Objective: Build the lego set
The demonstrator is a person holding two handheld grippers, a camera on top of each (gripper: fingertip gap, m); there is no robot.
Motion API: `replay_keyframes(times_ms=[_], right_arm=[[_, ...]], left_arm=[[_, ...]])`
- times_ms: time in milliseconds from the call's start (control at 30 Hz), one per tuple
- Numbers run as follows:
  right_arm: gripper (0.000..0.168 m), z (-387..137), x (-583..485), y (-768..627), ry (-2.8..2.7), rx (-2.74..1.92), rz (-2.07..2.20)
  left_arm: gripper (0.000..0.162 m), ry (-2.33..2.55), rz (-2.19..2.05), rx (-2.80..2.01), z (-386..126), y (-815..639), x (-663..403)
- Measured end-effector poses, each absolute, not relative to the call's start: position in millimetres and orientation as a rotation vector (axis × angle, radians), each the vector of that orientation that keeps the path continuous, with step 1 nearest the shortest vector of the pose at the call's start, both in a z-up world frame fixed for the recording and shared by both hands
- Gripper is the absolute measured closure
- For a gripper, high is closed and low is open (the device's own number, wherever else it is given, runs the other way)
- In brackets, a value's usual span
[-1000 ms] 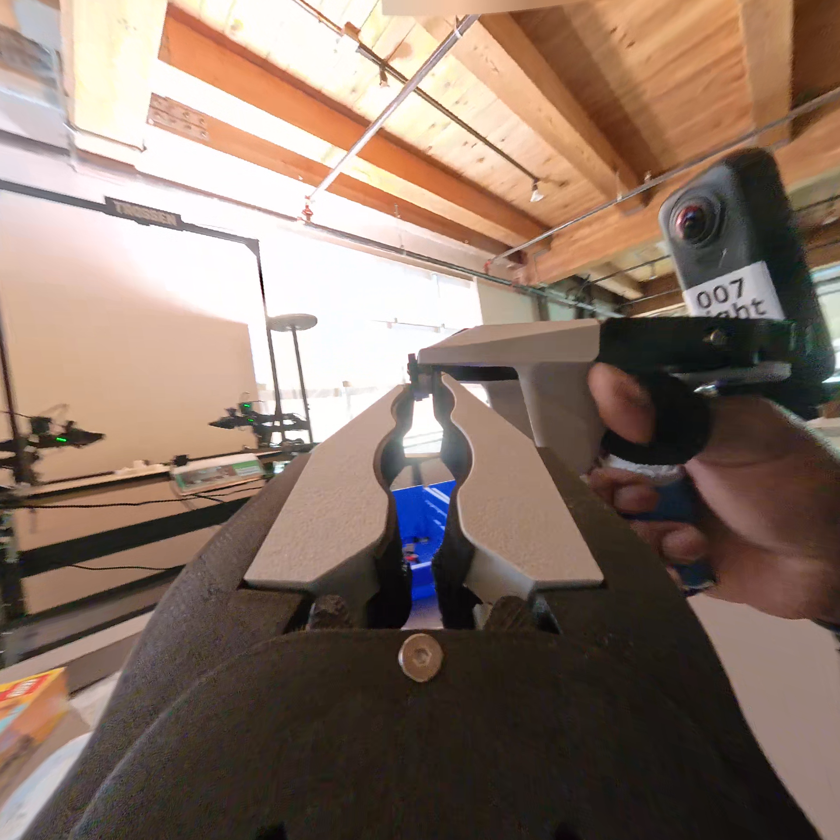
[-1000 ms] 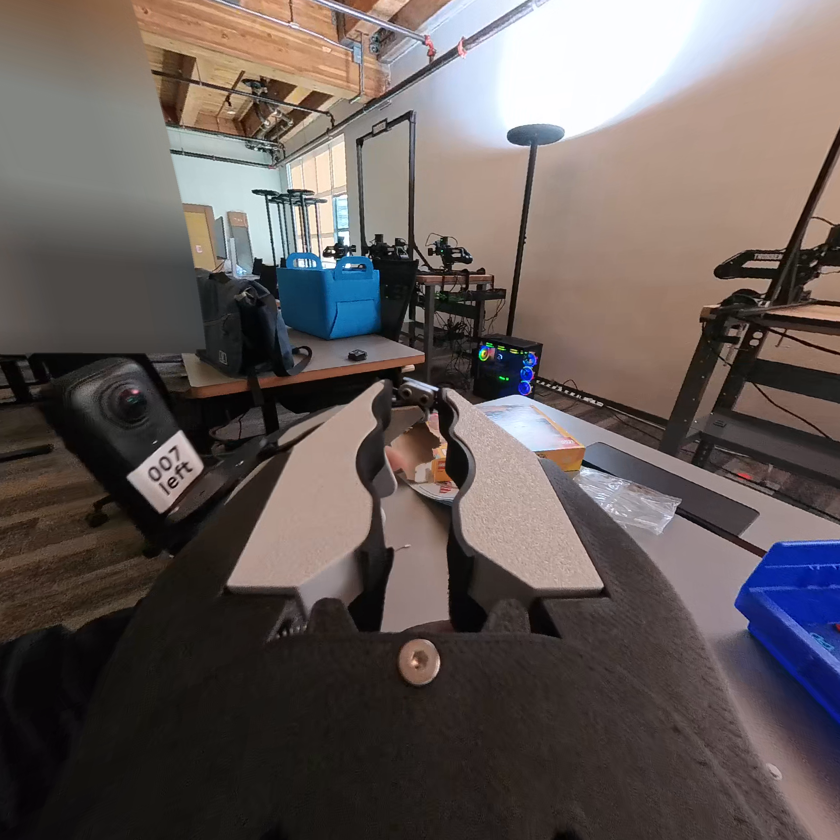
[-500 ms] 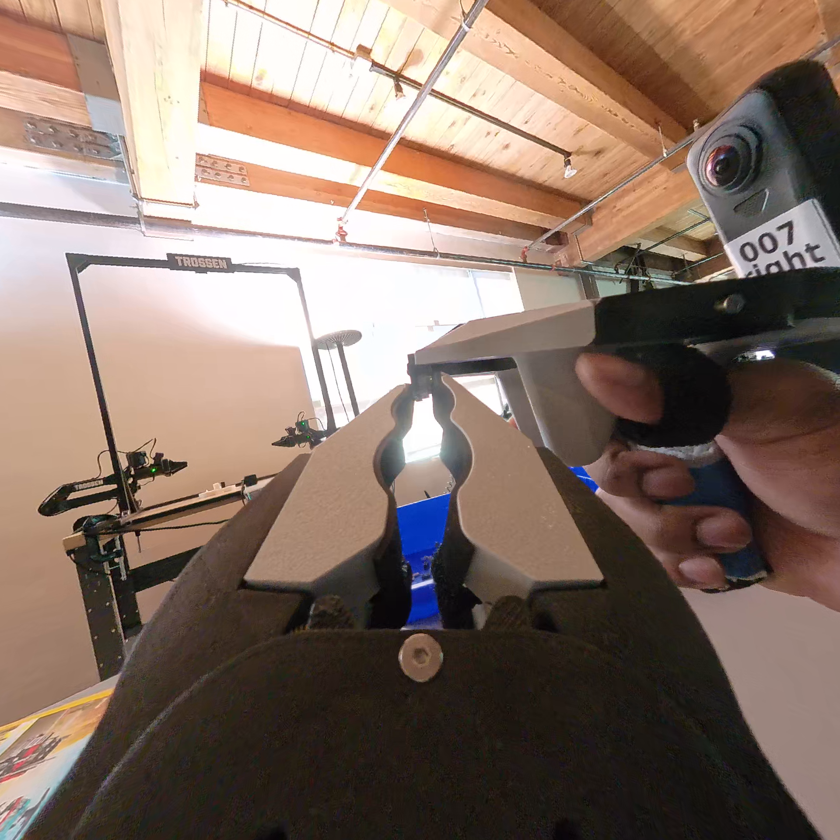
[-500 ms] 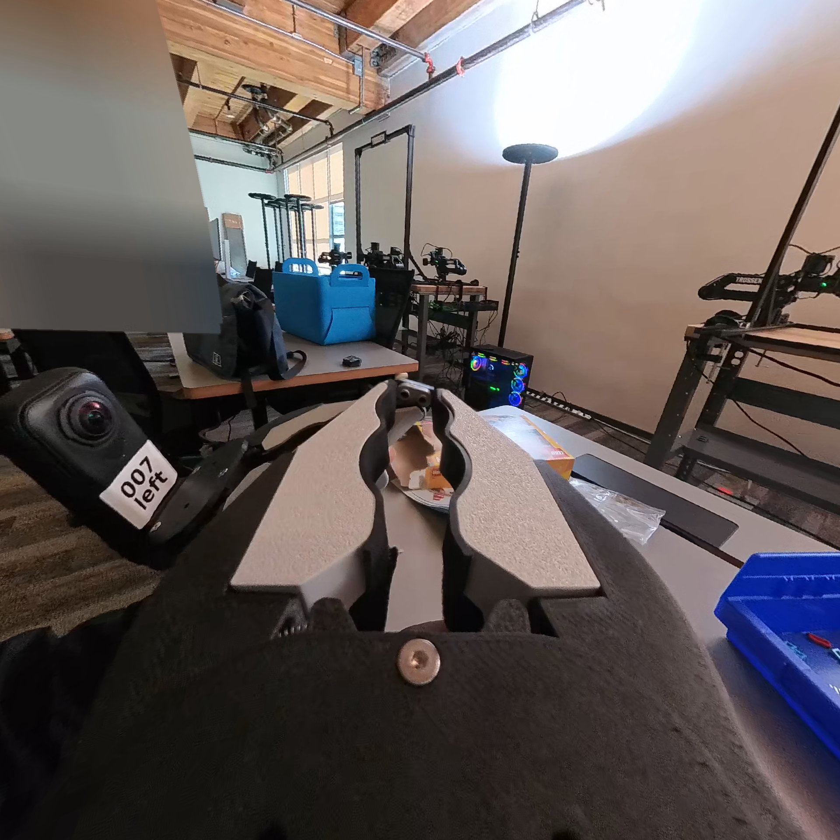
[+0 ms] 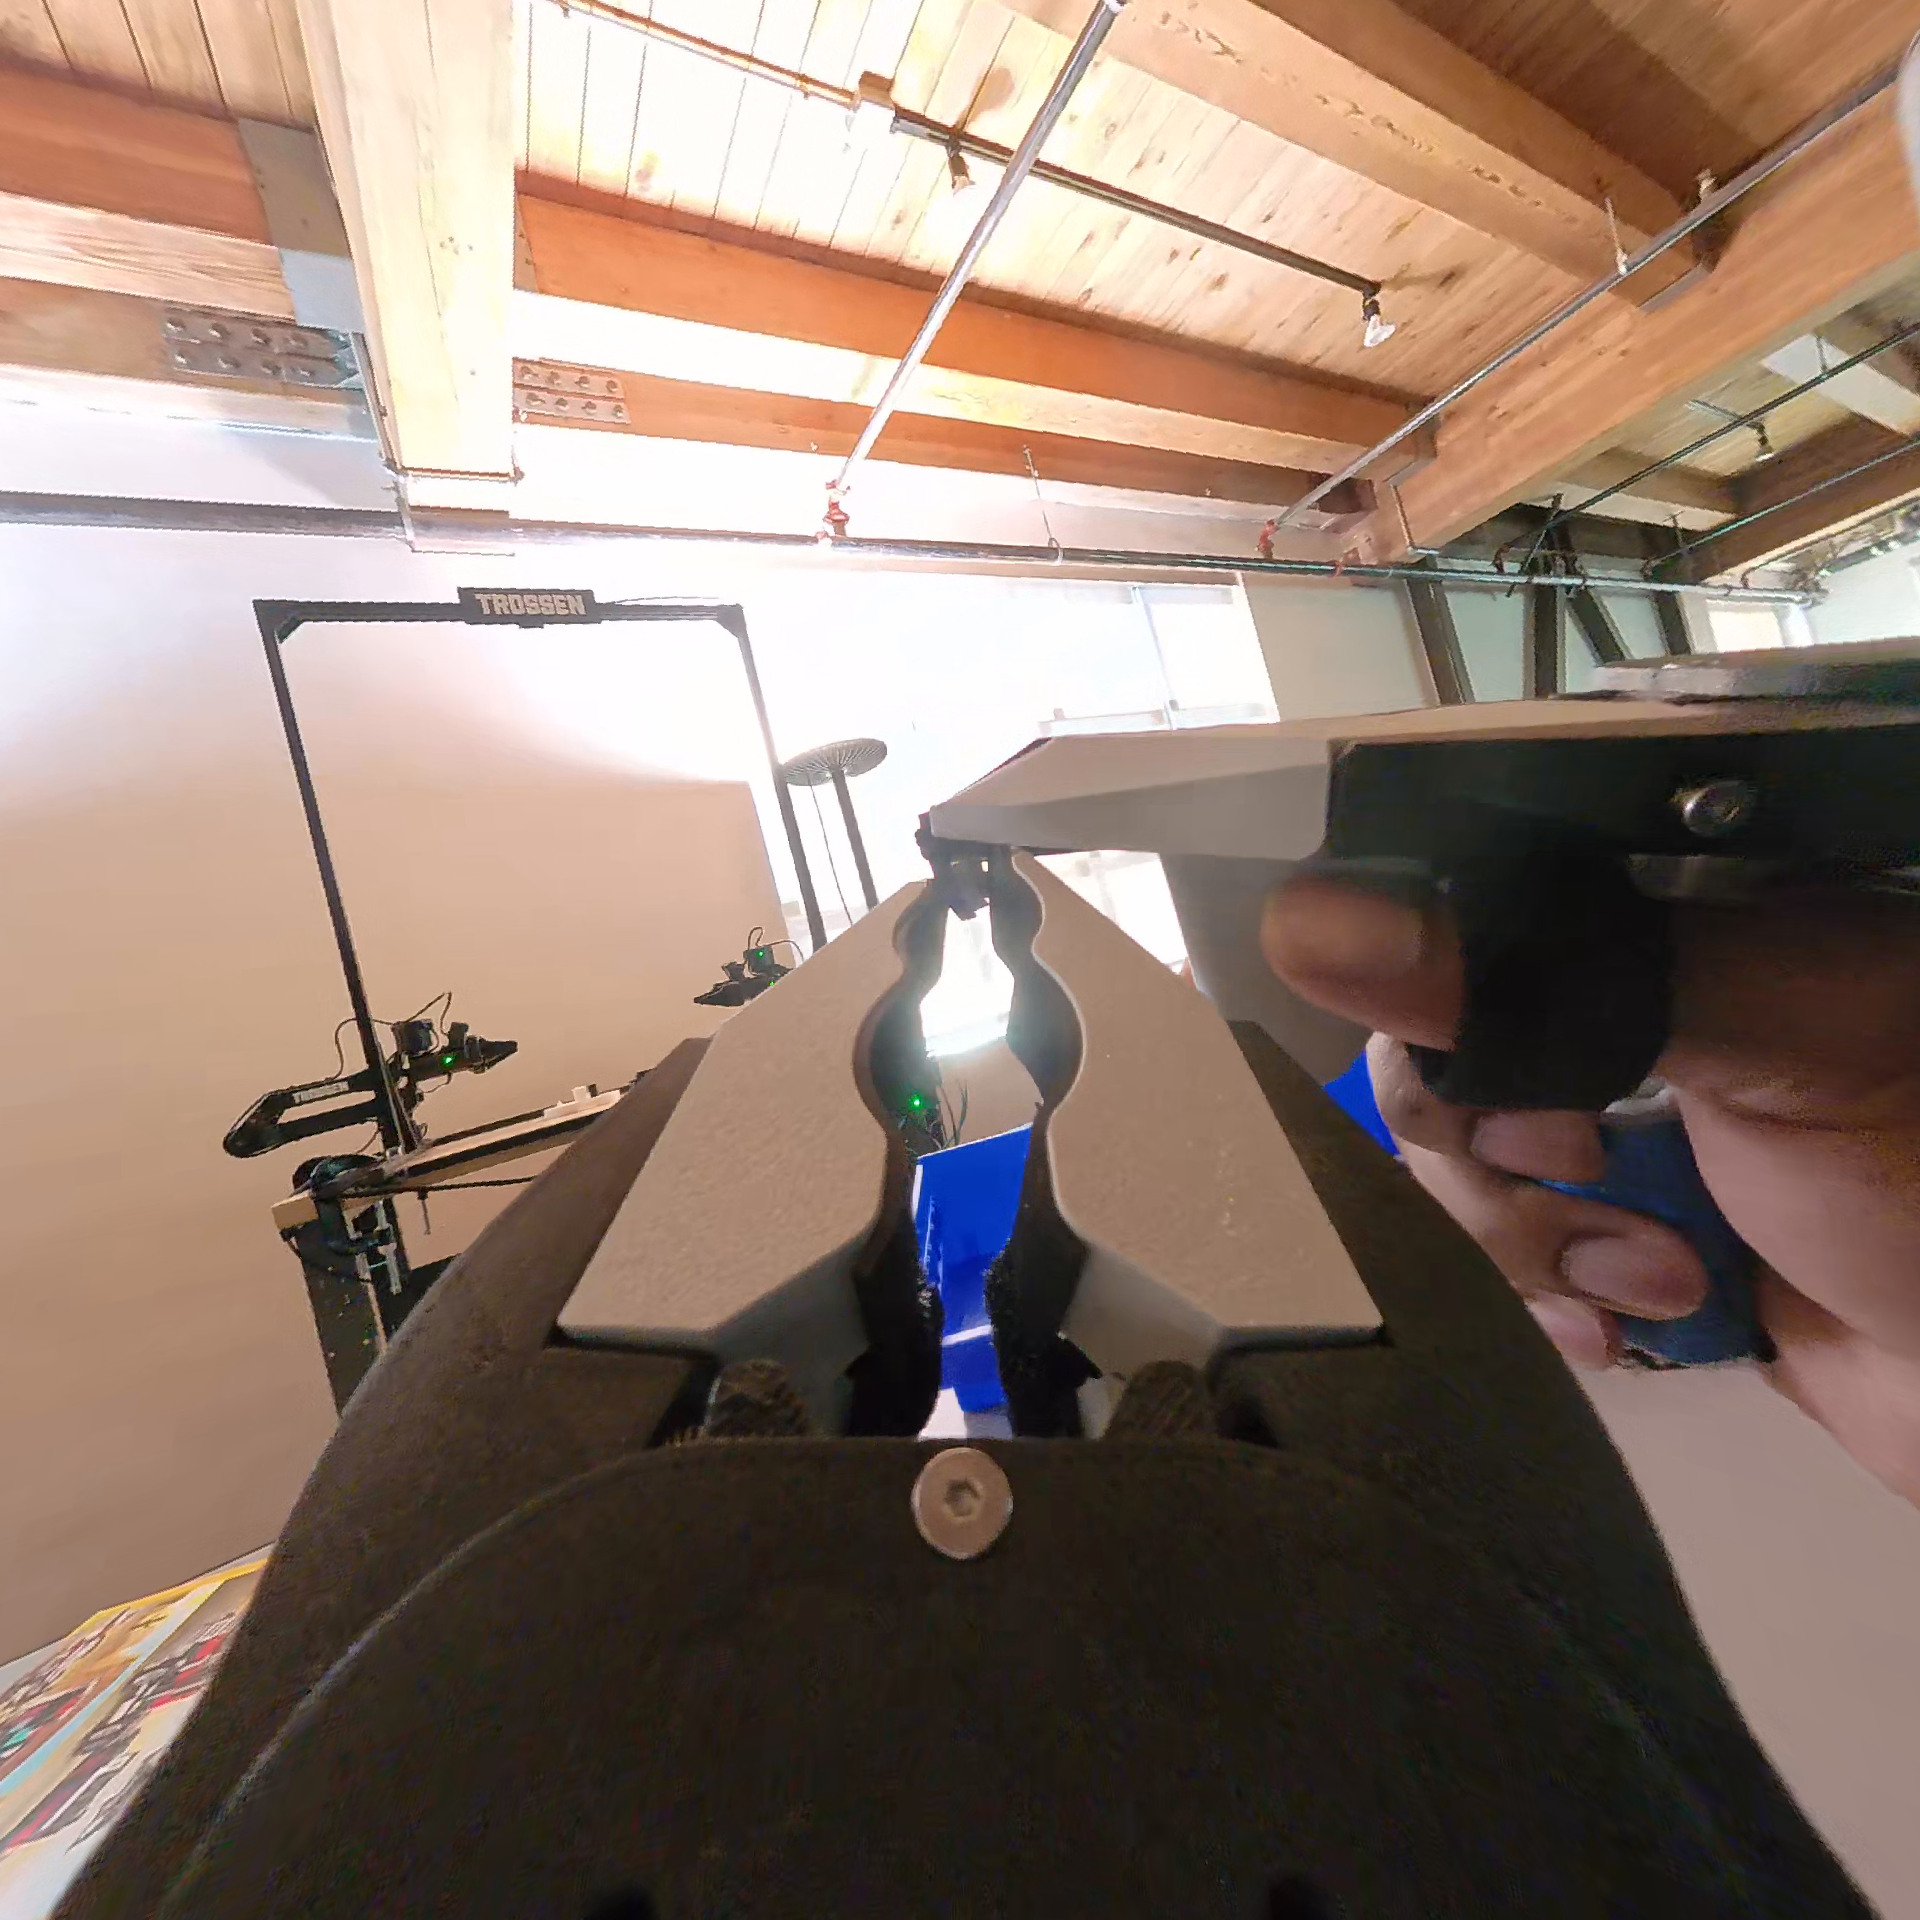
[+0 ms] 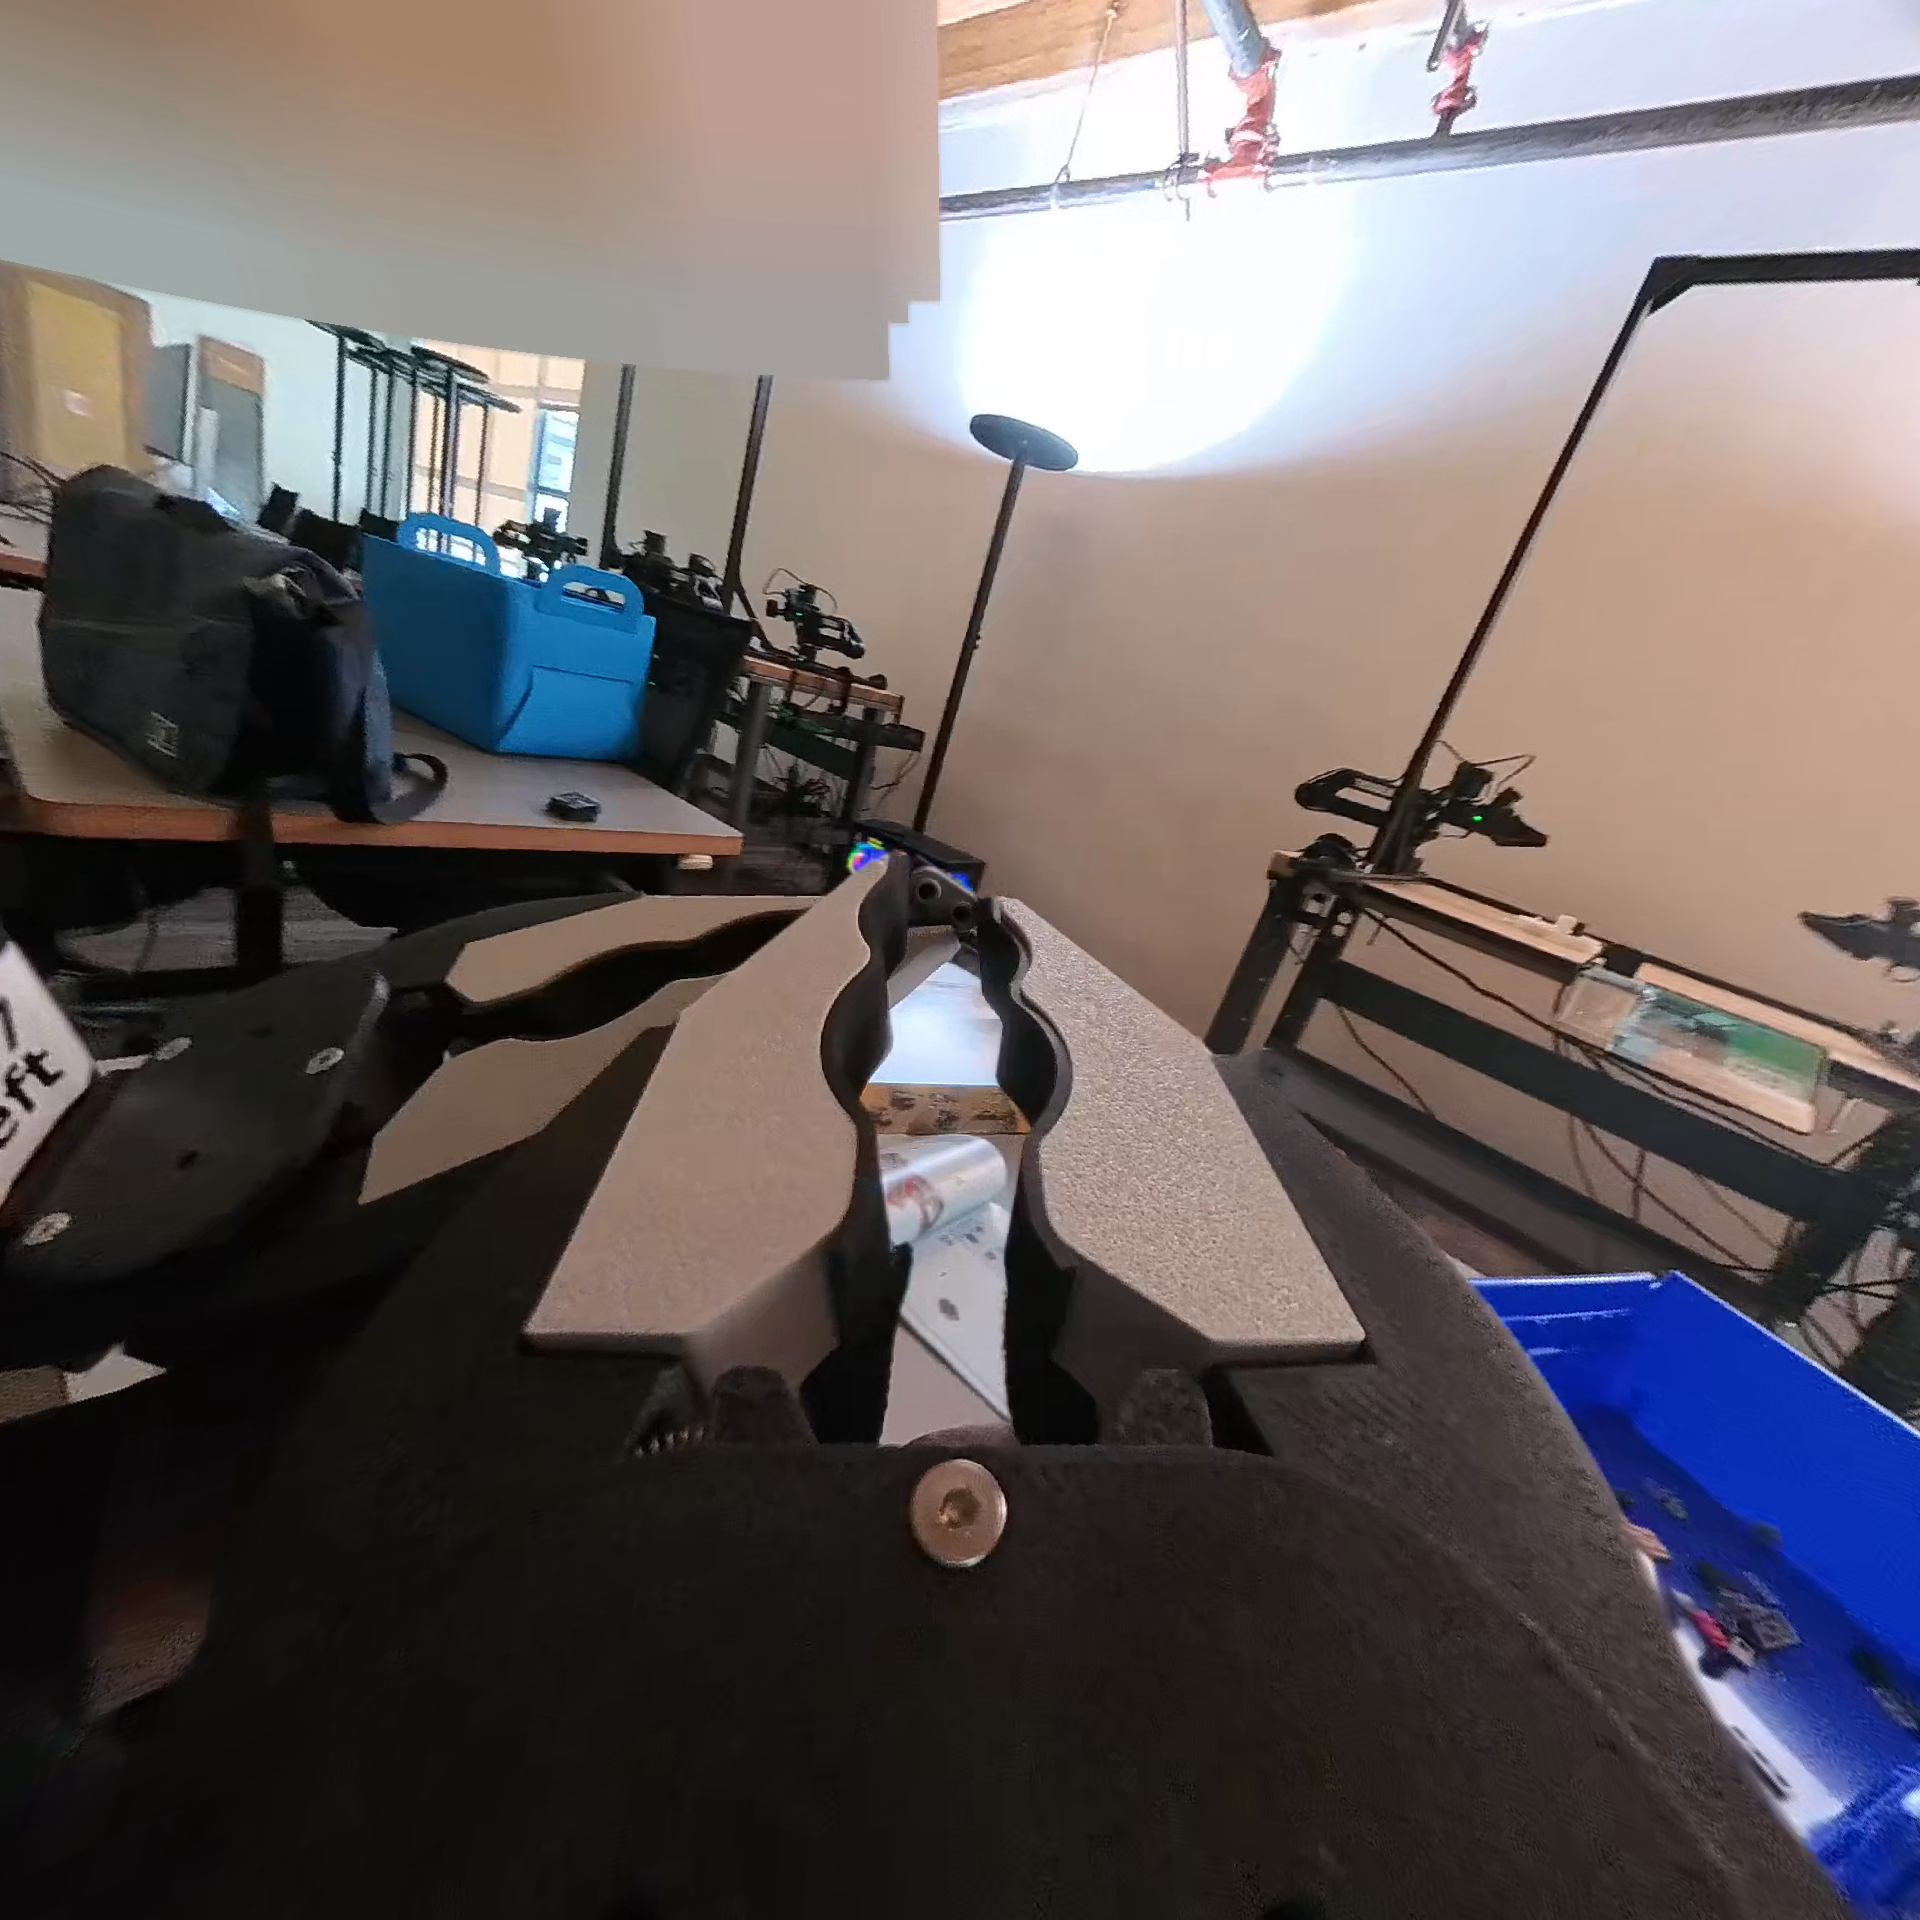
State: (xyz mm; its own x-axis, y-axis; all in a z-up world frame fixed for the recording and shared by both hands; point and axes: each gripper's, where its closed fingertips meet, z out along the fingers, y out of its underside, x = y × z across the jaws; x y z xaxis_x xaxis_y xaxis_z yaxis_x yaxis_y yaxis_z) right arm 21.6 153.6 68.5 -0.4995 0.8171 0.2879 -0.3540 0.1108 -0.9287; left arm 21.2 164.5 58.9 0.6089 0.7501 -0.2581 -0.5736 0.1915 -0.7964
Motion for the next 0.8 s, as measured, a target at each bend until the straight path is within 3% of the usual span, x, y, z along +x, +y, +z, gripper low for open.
replay_keyframes(times_ms=[500,533,567,633,800], right_arm=[[0.155,63,18,153,-1.548,-0.636,1.955],[0.157,63,18,154,-1.545,-0.646,1.985],[0.168,66,18,158,-1.513,-0.663,2.026],[0.168,72,22,161,-1.513,-0.666,2.128],[0.168,55,12,158,-1.603,-0.674,1.988]], left_arm=[[0.152,-0.203,0.611,-0.988,54,163,19],[0.153,-0.206,0.587,-0.980,54,163,20],[0.153,-0.227,0.562,-0.965,55,160,17],[0.152,-0.297,0.516,-0.935,52,149,6],[0.154,-0.309,0.344,-0.872,54,135,1]])
